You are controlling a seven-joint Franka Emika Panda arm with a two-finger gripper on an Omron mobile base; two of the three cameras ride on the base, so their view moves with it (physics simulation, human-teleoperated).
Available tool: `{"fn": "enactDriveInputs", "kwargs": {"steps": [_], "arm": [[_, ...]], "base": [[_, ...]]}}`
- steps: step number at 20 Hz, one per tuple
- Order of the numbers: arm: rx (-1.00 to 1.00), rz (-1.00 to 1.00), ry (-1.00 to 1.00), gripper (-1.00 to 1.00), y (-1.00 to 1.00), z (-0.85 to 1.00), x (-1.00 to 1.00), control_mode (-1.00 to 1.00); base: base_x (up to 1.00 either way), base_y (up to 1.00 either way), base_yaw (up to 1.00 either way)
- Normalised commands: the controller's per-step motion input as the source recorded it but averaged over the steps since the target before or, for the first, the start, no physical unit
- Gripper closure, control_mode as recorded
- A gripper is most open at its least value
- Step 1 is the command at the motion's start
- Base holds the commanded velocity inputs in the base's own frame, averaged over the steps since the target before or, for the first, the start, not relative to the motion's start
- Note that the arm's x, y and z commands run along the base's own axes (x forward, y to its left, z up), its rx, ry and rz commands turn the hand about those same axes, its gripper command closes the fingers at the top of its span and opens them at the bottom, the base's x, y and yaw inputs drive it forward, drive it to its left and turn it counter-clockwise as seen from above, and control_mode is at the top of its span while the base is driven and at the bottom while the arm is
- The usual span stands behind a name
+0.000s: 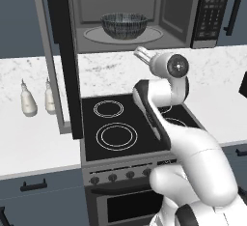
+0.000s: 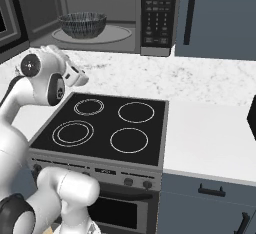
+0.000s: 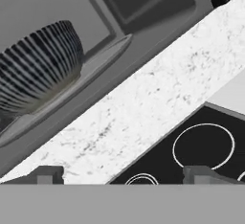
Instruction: Open the microwave, place the bowl with waffle inside the microwave, then close the microwave door and turn it on.
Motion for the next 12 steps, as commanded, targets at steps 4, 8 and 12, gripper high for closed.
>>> {"fn": "enactDriveInputs", "kwargs": {"steps": [4,8,12], "arm": [[-0.18,-0.01,0.0,-1.0,0.0,-0.25,0.0,-1.0],[-0.22,-0.12,-0.03,-1.0,0.0,-0.01,0.0,-1.0],[-0.23,-0.21,-0.06,-1.0,0.0,-0.02,0.0,-1.0]], "base": [[0.0,0.0,0.0],[0.0,0.0,0.0],[0.0,0.0,0.0]]}}
